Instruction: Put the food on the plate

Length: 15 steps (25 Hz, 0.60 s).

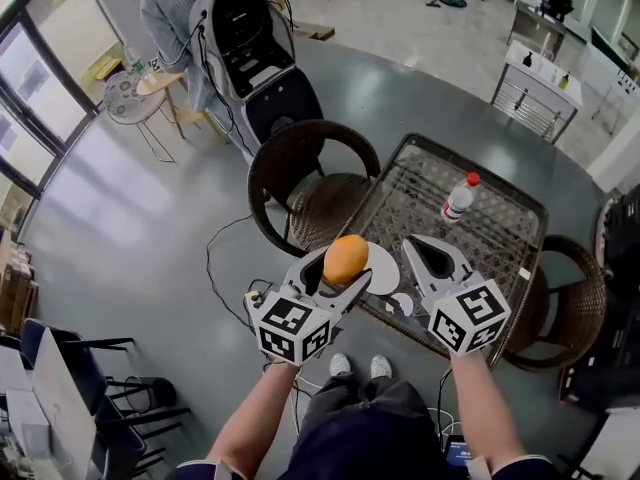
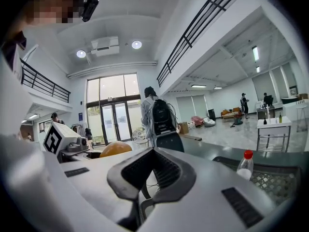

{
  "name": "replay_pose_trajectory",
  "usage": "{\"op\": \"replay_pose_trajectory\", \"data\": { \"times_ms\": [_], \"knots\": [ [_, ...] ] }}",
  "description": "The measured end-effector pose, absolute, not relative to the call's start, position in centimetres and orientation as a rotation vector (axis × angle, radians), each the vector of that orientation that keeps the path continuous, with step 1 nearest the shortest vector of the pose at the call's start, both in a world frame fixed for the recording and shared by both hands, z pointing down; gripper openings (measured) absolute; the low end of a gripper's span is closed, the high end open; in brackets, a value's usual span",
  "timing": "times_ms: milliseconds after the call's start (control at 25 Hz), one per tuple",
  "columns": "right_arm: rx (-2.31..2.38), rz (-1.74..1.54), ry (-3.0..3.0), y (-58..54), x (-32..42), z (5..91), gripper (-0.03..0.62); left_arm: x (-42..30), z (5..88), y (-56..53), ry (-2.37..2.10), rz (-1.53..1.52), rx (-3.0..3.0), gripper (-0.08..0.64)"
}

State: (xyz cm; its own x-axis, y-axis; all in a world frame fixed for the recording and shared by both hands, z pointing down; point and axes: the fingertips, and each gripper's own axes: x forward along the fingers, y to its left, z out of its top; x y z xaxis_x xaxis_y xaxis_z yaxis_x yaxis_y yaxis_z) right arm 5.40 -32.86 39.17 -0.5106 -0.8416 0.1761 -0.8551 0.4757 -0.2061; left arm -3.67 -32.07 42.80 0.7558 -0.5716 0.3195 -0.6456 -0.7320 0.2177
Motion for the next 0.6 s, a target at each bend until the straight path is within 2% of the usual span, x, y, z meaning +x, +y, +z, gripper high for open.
{"op": "replay_pose_trajectory", "data": {
  "times_ms": [600],
  "knots": [
    [1.682, 0.519, -2.495, -33.1, 8.2, 43.7, 0.005, -1.0, 51.6, -33.6, -0.736, 0.563, 2.593, 0.324]
  ]
}}
